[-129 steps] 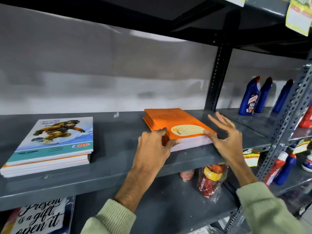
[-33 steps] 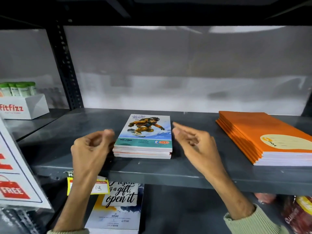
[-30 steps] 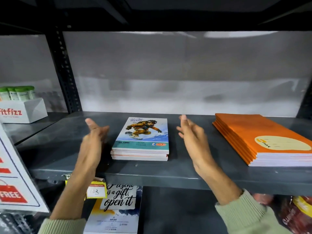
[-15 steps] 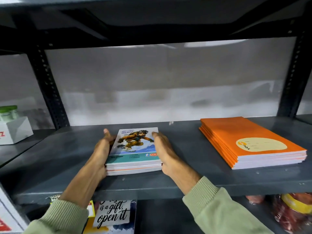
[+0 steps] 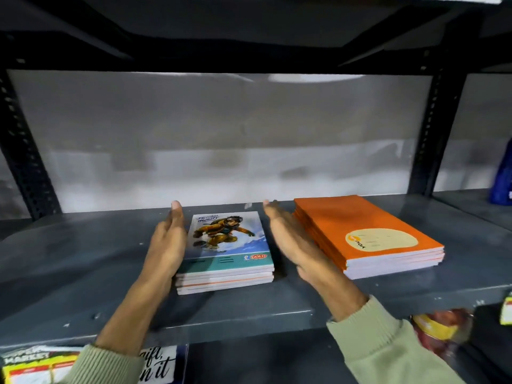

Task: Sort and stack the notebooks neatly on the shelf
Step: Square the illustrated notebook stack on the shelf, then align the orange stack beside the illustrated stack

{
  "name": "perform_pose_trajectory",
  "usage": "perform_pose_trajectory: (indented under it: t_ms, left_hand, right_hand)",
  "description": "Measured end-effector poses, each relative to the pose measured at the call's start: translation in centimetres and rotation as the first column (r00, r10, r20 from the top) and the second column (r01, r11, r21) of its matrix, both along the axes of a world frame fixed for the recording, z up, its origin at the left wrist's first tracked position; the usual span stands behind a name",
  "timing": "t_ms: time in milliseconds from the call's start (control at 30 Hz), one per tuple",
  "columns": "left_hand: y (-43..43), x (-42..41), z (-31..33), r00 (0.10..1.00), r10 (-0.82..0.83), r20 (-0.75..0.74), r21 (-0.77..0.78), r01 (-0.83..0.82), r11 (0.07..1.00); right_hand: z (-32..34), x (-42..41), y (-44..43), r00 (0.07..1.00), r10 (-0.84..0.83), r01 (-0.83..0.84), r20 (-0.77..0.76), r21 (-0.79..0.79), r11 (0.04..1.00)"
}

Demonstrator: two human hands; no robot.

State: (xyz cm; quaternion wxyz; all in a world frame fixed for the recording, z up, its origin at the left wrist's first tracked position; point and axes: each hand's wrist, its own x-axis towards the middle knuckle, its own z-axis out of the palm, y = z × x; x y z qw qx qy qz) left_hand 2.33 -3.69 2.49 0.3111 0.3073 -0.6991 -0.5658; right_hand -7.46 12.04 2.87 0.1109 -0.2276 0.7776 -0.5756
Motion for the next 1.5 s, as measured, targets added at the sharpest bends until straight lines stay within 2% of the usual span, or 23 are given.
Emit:
perform_pose_trajectory:
  t_ms: [67, 133, 233, 300, 467, 533, 567, 633, 667, 733, 767, 800, 867, 933, 1133, 1500]
  left_hand:
    - [2.6, 0.9, 1.4, 0.996, -0.050, -0.070, -0.084, 0.044, 0.995]
    - [5.1, 0.7, 2.1, 0.973, -0.171, -0.154, -0.099, 0.157, 0.983]
    - [8.7, -1.9, 1.6, 0.930, -0.320, -0.178, -0.102, 0.306, 0.947]
    - [11.5, -4.1, 1.0, 0.906, -0.404, -0.128, -0.049, 0.401, 0.915]
    - [16.0, -8.3, -1.1, 0.866, -0.484, -0.124, 0.076, 0.495, 0.866]
    - [16.8, -9.9, -1.9, 0.875, -0.467, -0.128, 0.138, 0.482, 0.865]
    - [17.2, -10.4, -2.0, 0.881, -0.456, -0.123, 0.169, 0.472, 0.865]
    - [18.2, -11.5, -2.1, 0.883, -0.449, -0.138, 0.230, 0.470, 0.852]
    - [18.6, -12.0, -2.2, 0.881, -0.449, -0.151, 0.257, 0.474, 0.842]
    - [19.2, -12.4, -2.6, 0.887, -0.433, -0.158, 0.280, 0.461, 0.842]
    - [19.3, -12.7, -2.8, 0.894, -0.420, -0.156, 0.288, 0.448, 0.846]
    - [19.3, -12.9, -3.0, 0.898, -0.412, -0.155, 0.289, 0.440, 0.850]
    - [19.2, -13.2, -3.2, 0.906, -0.398, -0.146, 0.308, 0.424, 0.852]
    - [19.1, -13.4, -3.1, 0.914, -0.375, -0.153, 0.358, 0.405, 0.841]
    - [19.8, -13.3, -2.6, 0.945, -0.291, -0.152, 0.450, 0.328, 0.831]
    - [17.5, -12.0, -2.2, 0.961, -0.254, -0.105, 0.457, 0.274, 0.847]
  right_hand:
    - [1.2, -1.1, 2.3, 0.991, -0.099, 0.090, -0.090, -0.095, 0.991]
    - [2.6, -2.3, 5.3, 0.964, -0.205, 0.179, -0.170, -0.157, 0.971]
    - [3.3, -4.5, 10.0, 0.926, -0.323, 0.302, -0.195, -0.131, 0.944]
    - [3.1, -5.5, 13.1, 0.905, -0.380, 0.371, -0.194, -0.079, 0.925]
    - [1.8, -7.3, 18.2, 0.873, -0.453, 0.473, -0.180, 0.089, 0.877]
    - [0.9, -9.2, 20.0, 0.896, -0.433, 0.443, -0.099, 0.139, 0.886]
    - [-0.9, -11.5, 21.4, 0.914, -0.404, 0.405, -0.034, 0.088, 0.910]
    - [-4.9, -18.4, 24.7, 0.917, -0.398, 0.399, -0.029, 0.052, 0.915]
    - [-5.1, -18.8, 25.2, 0.928, -0.372, 0.373, 0.013, -0.018, 0.928]
    - [-3.0, -14.6, 24.2, 0.973, -0.214, 0.223, 0.091, -0.101, 0.970]
    - [-2.1, -12.8, 23.1, 0.984, -0.084, 0.102, 0.159, -0.109, 0.989]
    - [-1.6, -12.6, 22.4, 0.967, -0.038, 0.081, 0.252, -0.164, 0.983]
    - [-1.7, -13.1, 22.1, 0.909, -0.104, 0.161, 0.403, -0.111, 0.981]
    - [-2.0, -14.1, 22.1, 0.920, -0.068, 0.145, 0.386, -0.175, 0.974]
    - [-2.9, -15.0, 22.0, 0.908, 0.009, 0.092, 0.419, -0.222, 0.971]
    - [-3.0, -13.0, 19.5, 0.905, -0.002, 0.125, 0.426, -0.260, 0.958]
